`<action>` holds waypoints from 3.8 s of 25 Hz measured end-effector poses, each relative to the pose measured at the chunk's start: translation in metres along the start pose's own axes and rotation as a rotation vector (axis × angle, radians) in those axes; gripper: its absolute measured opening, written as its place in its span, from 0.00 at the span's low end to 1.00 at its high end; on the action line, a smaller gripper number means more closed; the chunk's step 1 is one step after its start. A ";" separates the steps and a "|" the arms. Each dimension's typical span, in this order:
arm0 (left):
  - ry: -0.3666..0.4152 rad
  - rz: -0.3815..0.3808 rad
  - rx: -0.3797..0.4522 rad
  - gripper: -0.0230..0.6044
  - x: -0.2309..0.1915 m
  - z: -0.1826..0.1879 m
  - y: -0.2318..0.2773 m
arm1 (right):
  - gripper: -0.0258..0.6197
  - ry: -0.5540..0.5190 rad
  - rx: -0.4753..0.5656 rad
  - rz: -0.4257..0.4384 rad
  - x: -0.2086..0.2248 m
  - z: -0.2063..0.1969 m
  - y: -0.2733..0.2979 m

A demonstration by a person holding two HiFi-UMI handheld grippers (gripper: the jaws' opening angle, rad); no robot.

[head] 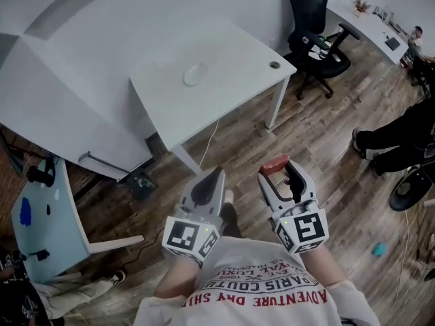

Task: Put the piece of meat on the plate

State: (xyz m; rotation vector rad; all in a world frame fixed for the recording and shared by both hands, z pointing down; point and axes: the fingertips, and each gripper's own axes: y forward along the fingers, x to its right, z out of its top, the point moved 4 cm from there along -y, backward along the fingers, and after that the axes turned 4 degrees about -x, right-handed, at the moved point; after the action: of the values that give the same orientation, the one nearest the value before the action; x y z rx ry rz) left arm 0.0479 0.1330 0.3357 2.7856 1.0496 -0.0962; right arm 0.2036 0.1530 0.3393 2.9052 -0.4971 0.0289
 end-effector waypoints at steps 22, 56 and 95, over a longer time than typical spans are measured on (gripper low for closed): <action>-0.001 0.047 0.045 0.05 -0.243 0.057 0.141 | 0.47 -0.055 -0.021 -0.017 0.008 0.067 0.271; -0.192 0.702 -0.074 0.05 -0.367 0.029 0.337 | 0.47 -0.170 -0.363 0.633 0.131 0.044 0.588; -0.472 0.857 -0.292 0.05 -0.403 -0.099 0.315 | 0.47 -0.397 -0.850 0.722 0.070 -0.130 0.685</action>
State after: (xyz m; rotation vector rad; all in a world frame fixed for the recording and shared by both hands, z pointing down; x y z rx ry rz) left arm -0.0467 -0.3448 0.5211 2.4990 -0.2392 -0.4157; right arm 0.0447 -0.4781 0.5988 1.7899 -1.2303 -0.5212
